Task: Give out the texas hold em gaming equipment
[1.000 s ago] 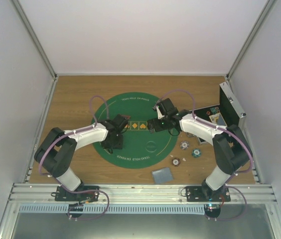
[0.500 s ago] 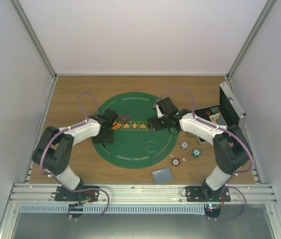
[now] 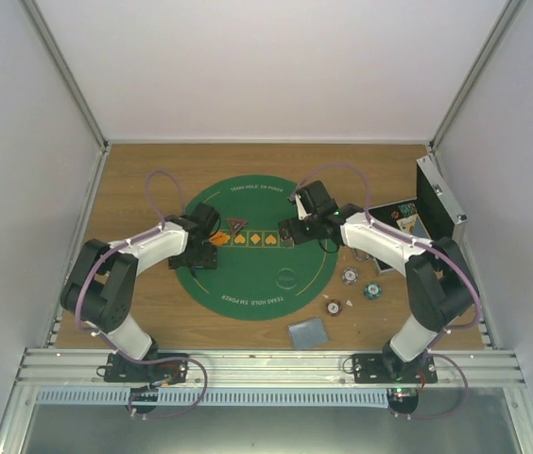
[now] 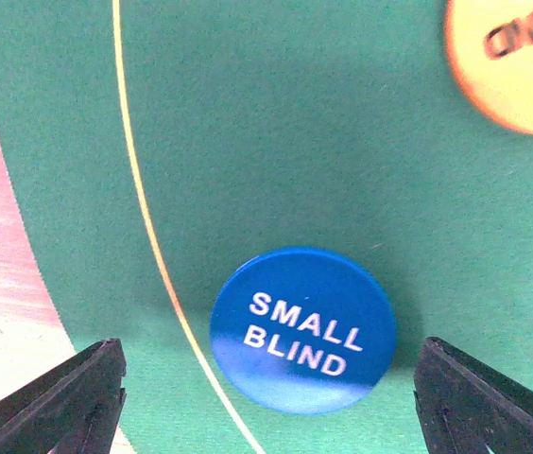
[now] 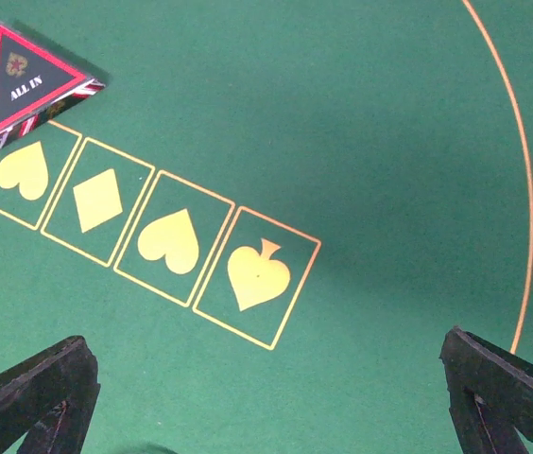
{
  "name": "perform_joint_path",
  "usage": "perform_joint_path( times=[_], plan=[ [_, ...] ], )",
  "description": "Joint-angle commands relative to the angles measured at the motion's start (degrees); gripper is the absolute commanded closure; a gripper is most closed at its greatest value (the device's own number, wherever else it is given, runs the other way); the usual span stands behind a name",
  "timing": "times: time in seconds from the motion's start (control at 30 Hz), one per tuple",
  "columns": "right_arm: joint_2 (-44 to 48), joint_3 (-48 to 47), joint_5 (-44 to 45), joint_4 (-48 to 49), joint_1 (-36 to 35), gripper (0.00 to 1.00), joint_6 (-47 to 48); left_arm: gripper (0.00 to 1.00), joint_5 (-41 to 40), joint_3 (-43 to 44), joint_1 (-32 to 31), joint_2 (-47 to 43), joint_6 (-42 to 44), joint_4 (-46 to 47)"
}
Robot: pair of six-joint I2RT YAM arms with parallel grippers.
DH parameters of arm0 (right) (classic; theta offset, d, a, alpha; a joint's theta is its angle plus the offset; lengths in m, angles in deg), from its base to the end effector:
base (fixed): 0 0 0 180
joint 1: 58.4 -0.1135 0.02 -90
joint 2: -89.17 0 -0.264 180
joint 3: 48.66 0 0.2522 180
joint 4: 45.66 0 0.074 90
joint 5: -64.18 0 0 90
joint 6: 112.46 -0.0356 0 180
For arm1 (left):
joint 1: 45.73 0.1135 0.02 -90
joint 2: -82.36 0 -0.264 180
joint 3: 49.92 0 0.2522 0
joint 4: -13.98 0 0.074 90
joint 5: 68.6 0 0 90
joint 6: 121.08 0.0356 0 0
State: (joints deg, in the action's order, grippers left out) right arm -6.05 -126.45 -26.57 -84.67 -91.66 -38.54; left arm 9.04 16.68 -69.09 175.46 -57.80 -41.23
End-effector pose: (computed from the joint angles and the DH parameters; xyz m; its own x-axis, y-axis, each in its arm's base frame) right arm 0.2884 0.1897 0.2095 -0.8231 -0.2086 -0.5282 -0.3398 0.9262 0.1636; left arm 0.2561 -0.1023 0.1569 -0.9728 -0.0582 -0.2240 -0.0878 0.9883 0.1244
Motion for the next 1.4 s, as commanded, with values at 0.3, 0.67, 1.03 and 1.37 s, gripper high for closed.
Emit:
perform_joint_path(
  times=[0.3, 0.67, 1.03, 1.37],
  plan=[
    [9.1, -3.0, 4.4, 1.3, 2.2, 0.00, -2.1, 0.13, 11.6, 3.0, 0.1, -10.4, 0.3, 8.7],
    [18.9, 2.1, 4.8, 0.1, 4.3, 0.00, -7.9, 0.19, 20.5, -0.8, -1.1, -11.0, 5.7, 13.4],
    [19.9, 2.9, 5.7, -1.0, 4.3, 0.00, -9.6, 0.27, 22.3, 5.7, 1.6, -1.2, 7.9, 10.8],
    [17.4, 3.1, 3.4, 1.4, 4.3, 0.00, -8.4, 0.33, 22.0, 6.3, 2.7, 3.6, 10.7, 9.0]
  ],
)
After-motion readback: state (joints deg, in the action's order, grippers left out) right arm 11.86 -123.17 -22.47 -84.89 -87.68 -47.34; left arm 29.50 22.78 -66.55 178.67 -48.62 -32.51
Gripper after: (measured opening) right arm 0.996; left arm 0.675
